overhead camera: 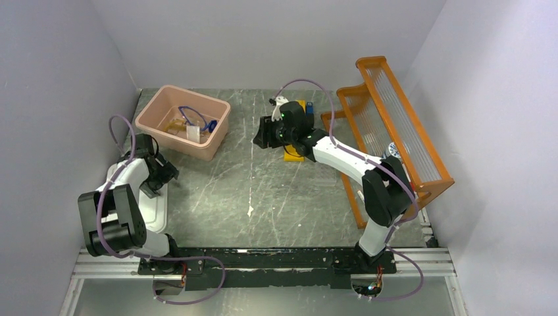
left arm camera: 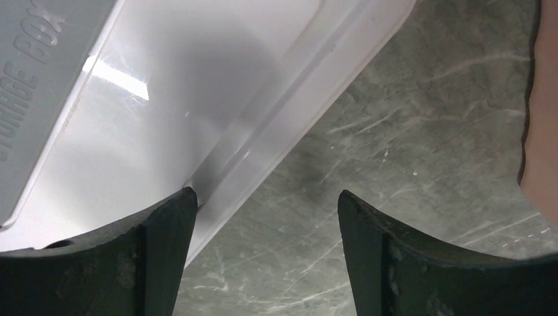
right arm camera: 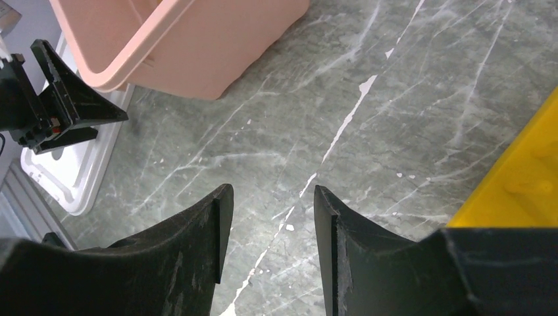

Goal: Organize the chemistry lab equipment

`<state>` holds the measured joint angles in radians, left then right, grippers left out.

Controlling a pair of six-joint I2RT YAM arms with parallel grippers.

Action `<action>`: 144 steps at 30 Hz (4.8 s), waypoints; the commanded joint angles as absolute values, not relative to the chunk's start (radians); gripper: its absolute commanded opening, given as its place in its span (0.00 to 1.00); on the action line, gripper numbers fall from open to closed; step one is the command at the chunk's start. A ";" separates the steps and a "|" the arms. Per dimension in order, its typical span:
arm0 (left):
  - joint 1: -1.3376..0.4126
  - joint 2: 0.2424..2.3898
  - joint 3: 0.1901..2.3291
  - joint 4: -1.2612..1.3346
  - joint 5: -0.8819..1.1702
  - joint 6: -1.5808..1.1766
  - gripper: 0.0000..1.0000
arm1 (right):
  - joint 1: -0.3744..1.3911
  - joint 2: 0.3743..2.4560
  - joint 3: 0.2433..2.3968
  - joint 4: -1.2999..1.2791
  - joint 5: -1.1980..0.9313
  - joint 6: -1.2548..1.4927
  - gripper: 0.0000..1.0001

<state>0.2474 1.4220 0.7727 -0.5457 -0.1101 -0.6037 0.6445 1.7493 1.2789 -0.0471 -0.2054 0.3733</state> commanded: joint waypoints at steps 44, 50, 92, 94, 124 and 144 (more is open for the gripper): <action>-0.075 1.244 0.767 -0.575 -0.144 -0.751 0.05 | 0.687 1.690 1.180 0.030 -0.271 0.504 0.52; -0.075 1.105 0.707 -0.543 -0.054 -0.804 0.05 | 0.754 1.756 1.161 0.141 -0.384 0.674 0.57; -0.054 0.847 0.920 -0.716 -0.157 -0.782 0.50 | 0.949 2.058 1.542 -0.107 -0.824 0.419 0.00; -0.054 0.844 0.988 -0.721 -0.174 -0.746 0.57 | 0.949 2.028 1.554 -0.116 -0.813 0.386 0.00; -0.052 1.101 1.168 -0.863 0.044 -0.725 0.73 | 0.757 1.975 1.544 0.089 -0.837 0.573 0.00; -0.049 1.136 1.007 -0.614 0.008 -0.824 0.78 | 0.774 1.996 1.552 0.037 -0.759 0.449 0.09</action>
<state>-0.0559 1.1316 1.0183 -0.6937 0.0250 -0.8074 0.7769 2.0010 1.5455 0.1108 -0.8371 0.5198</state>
